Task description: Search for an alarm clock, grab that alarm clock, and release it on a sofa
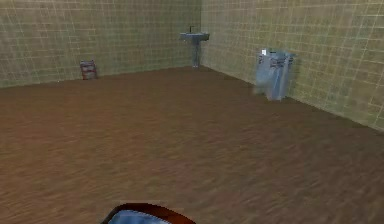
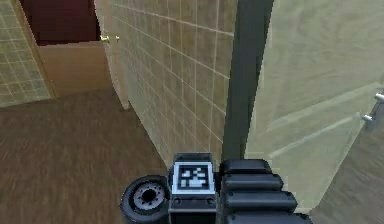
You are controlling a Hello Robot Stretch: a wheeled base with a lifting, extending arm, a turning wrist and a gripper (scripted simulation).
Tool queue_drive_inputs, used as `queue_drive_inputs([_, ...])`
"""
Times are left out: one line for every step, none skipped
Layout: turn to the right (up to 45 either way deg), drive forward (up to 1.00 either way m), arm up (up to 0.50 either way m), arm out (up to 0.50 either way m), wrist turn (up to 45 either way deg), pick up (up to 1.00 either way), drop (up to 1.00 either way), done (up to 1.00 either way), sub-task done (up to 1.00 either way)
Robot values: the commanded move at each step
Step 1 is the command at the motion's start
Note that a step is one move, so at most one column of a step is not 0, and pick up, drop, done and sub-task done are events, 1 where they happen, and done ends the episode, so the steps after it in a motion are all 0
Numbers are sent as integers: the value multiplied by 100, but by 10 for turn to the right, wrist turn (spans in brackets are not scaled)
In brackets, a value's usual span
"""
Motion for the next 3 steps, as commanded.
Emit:
queue_drive_inputs([450,0,0,0,0,0,0,0,0])
queue_drive_inputs([120,0,0,0,0,0,0,0,0])
queue_drive_inputs([0,100,0,0,0,0,0,0,0])
